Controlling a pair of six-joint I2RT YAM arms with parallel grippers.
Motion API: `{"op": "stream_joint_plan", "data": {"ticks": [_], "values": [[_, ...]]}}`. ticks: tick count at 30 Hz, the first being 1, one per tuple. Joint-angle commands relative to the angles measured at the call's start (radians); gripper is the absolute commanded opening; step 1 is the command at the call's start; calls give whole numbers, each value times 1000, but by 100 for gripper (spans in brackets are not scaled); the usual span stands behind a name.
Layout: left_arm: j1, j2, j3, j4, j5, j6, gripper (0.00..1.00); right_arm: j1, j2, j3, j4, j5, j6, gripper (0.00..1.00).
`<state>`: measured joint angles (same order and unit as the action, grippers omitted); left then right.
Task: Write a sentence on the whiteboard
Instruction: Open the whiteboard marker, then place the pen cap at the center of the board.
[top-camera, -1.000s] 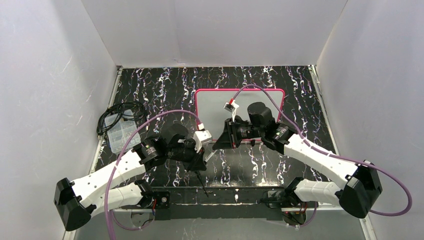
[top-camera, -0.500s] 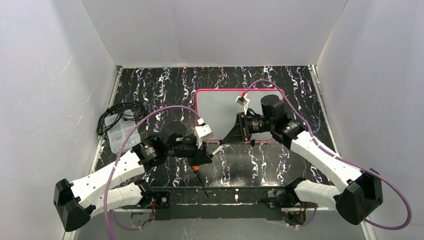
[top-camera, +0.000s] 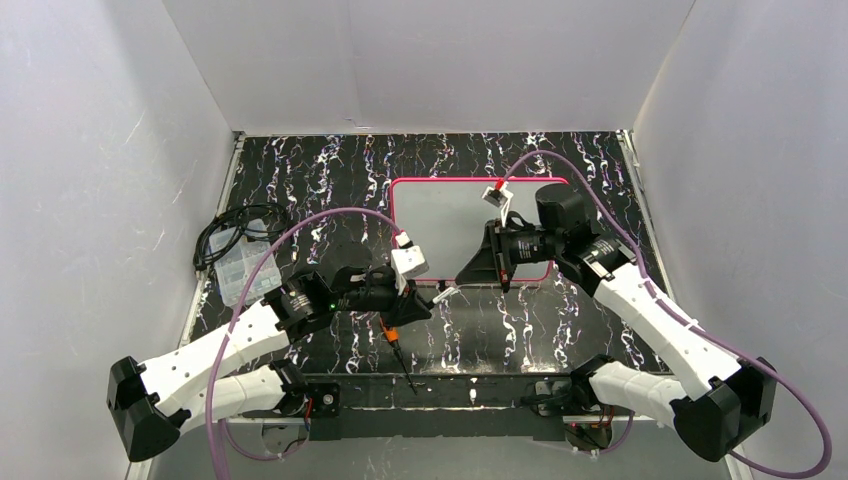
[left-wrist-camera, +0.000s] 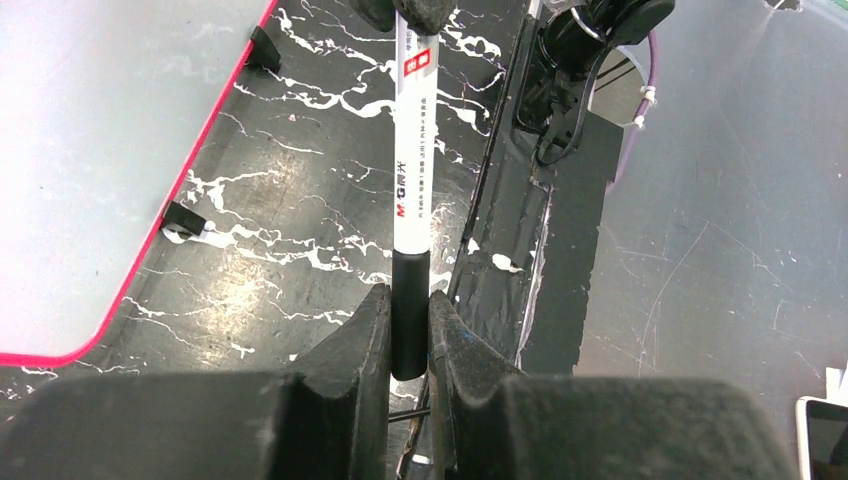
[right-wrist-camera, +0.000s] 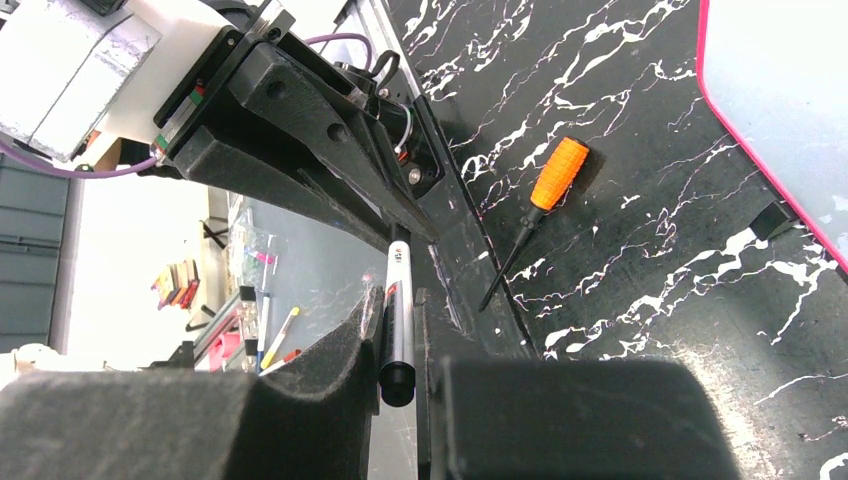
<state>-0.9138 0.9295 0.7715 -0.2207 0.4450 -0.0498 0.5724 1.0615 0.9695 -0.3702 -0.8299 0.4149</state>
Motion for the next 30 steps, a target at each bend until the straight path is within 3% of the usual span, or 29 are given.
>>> {"op": "stream_joint_plan", "data": {"ticks": [1, 13, 23, 26, 30], "values": [[0, -6, -17, -242, -7, 10, 0, -74, -47, 54, 27, 43, -43, 1], [-11, -13, -21, -243, -5, 9, 0, -172, -70, 29, 136, -75, 46, 1], [-17, -35, -19, -245, -27, 3, 0, -226, -72, 56, 67, -101, 0, 1], [-17, -77, -24, -239, -119, -37, 0, -227, -84, 73, 16, -42, -39, 1], [15, -62, -2, -295, -341, -103, 0, -227, -126, 77, -53, 136, -86, 1]]}}
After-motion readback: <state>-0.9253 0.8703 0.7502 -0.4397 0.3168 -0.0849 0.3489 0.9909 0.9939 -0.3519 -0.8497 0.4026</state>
